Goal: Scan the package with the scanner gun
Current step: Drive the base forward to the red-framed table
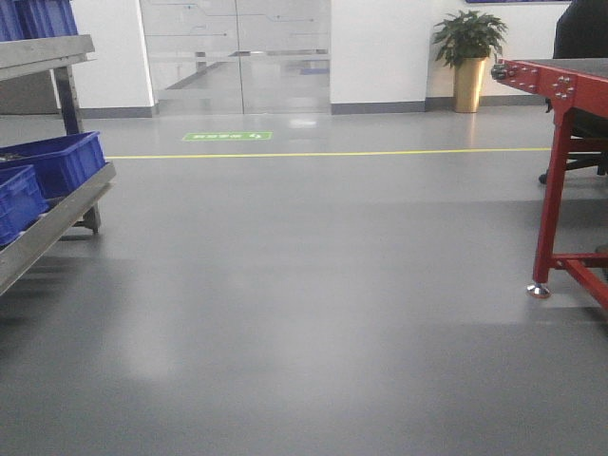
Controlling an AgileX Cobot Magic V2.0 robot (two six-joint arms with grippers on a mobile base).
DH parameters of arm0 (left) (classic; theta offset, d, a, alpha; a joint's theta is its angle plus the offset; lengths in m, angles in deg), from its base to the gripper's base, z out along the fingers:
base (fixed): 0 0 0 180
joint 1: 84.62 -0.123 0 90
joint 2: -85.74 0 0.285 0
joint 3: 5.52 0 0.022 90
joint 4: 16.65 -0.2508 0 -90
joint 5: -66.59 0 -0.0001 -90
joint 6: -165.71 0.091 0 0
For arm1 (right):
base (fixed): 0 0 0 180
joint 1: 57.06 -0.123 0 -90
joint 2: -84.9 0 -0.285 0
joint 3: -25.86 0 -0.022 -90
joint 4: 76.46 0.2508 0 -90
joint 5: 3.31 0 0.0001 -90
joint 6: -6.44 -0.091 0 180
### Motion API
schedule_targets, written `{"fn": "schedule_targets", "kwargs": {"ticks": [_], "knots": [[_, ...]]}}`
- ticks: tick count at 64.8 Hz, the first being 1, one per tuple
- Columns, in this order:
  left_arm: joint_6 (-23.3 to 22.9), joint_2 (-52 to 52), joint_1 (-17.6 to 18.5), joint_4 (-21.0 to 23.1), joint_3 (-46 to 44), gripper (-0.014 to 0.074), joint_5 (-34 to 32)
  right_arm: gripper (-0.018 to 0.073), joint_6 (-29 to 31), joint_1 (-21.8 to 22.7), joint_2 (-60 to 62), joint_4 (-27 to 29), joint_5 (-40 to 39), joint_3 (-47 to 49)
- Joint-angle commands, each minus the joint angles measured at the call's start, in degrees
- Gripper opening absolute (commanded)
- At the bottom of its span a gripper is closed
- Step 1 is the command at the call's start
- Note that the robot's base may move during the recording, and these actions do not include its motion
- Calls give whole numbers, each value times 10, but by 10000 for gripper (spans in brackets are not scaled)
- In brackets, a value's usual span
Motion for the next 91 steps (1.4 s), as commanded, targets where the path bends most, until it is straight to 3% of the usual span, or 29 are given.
{"fn": "schedule_targets", "kwargs": {"ticks": [1, 91], "knots": [[-3, -2, -2, 1, -1, -111, -12, -168, 4, 1, 2, 2, -7, 0], [-3, -2, -2, 1, -1, -111, -12, -168, 4, 1, 2, 2, -7, 0]]}}
